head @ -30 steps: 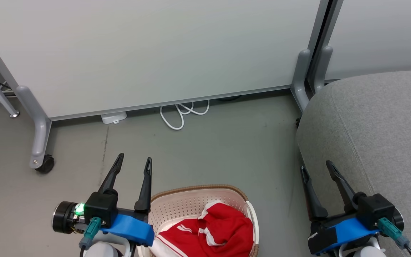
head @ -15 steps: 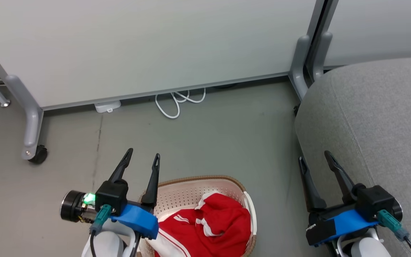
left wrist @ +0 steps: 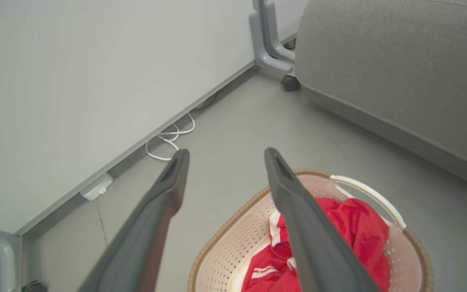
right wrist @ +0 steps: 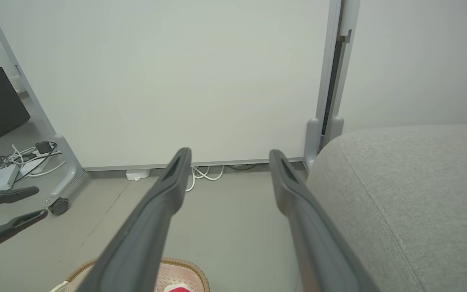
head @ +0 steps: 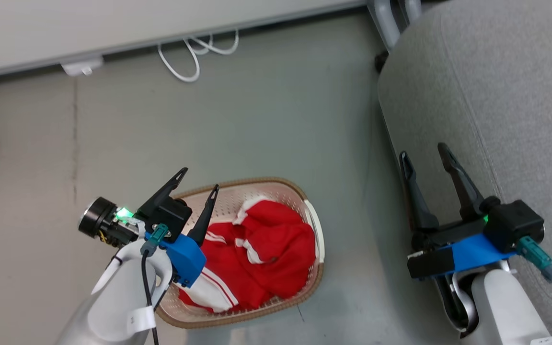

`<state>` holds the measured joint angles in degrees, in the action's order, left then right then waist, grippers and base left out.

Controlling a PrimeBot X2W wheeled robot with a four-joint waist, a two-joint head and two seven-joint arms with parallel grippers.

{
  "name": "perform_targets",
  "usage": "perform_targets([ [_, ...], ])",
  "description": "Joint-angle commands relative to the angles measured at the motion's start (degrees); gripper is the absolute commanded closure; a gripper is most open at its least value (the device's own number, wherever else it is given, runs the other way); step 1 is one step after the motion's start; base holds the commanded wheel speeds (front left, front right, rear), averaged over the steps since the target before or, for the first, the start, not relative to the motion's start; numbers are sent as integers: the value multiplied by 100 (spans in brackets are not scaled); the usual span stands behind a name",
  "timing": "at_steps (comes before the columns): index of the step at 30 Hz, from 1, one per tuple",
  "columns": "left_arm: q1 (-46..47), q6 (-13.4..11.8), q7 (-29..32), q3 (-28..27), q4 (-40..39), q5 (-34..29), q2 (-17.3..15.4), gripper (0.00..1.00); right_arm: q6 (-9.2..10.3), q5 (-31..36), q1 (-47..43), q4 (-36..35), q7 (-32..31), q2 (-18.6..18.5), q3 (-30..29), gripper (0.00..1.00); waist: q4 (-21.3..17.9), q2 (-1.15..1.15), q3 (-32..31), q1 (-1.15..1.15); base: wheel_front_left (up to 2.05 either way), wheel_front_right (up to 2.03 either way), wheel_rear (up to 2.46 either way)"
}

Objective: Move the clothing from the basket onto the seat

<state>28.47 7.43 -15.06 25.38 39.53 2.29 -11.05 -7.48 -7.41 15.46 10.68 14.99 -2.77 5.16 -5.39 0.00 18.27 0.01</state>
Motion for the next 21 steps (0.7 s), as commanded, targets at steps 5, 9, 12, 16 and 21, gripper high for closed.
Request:
perform_targets([
  [5, 700, 3, -17, 755, 744, 79, -295, 0, -3, -82, 398, -115, 30, -19, 59, 0, -431, 0, 1023, -1, 0, 0, 0],
  [9, 1174, 3, -17, 1388, 1324, 129, -421, 0, -3, -139, 648, -208, 29, -18, 81, 0, -576, 0, 1490, -1, 0, 0, 0],
  [12, 1512, 2, -18, 1859, 1732, 146, -503, 0, -3, -182, 777, -278, 28, -18, 105, 0, -671, 0, 1838, -1, 0, 0, 0],
  [16, 1914, 2, -1, 2456, 2232, 236, -576, 0, -3, -246, 977, -384, 29, -17, 121, 0, -788, 0, 2275, -1, 0, 0, 0],
  [21, 2351, 3, 210, 3252, 2781, 367, -596, 0, -3, -332, 1143, -503, 28, -17, 141, 0, -897, 0, 2743, -1, 0, 0, 0],
])
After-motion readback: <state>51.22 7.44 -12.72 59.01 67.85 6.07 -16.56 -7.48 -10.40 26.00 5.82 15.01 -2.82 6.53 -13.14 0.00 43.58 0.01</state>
